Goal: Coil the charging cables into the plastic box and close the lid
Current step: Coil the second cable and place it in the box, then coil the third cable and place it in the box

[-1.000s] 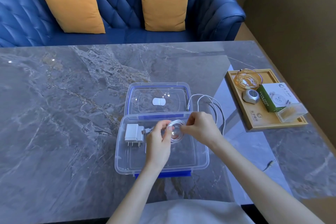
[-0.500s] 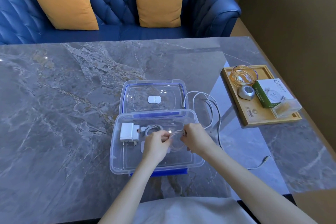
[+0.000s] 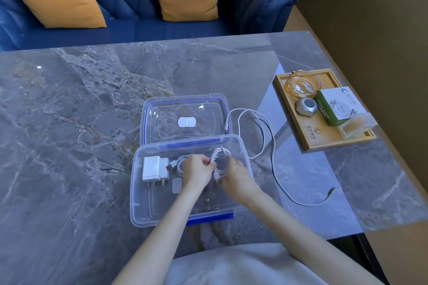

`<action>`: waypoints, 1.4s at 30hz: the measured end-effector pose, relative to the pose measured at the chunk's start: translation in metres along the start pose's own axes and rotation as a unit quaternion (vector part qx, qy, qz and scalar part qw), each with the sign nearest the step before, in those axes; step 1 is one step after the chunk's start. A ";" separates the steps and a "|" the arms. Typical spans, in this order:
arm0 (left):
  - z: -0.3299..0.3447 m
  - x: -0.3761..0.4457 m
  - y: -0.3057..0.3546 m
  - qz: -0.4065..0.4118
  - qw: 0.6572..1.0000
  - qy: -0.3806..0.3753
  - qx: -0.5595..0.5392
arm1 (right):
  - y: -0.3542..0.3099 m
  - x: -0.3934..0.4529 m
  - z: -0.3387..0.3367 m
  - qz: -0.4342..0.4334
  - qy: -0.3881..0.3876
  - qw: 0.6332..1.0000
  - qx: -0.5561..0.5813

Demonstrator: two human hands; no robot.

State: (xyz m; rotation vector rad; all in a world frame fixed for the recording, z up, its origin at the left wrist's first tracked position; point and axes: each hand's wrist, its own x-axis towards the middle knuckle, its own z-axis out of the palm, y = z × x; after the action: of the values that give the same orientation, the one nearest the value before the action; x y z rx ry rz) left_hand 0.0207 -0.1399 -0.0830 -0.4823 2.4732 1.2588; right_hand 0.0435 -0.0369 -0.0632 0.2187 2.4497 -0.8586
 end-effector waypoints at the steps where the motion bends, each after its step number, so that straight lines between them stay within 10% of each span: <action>1: 0.001 0.001 0.001 0.000 1.000 0.006 0.008 | 0.000 0.001 0.001 0.009 -0.007 1.000 0.010; 17: 0.011 0.006 0.004 0.089 0.974 -0.036 0.205 | 0.005 0.014 -0.005 0.045 -0.062 0.993 0.086; 26: -0.013 -0.006 0.039 0.195 0.931 0.010 0.308 | 0.008 -0.007 -0.050 -0.071 0.015 0.973 0.217; 35: 0.027 -0.022 0.072 0.546 0.772 0.031 0.323 | 0.086 -0.039 -0.076 -0.240 0.291 0.919 -0.115; 42: 0.083 -0.015 0.091 0.633 0.627 -0.070 0.449 | 0.165 -0.056 -0.072 -0.140 0.320 0.905 -0.244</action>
State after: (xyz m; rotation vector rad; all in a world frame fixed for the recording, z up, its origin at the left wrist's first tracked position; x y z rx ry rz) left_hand 0.0057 -0.0191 -0.0585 1.7624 2.6993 0.0066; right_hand 0.1117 0.1387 -0.0743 -0.0554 3.2813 -0.2565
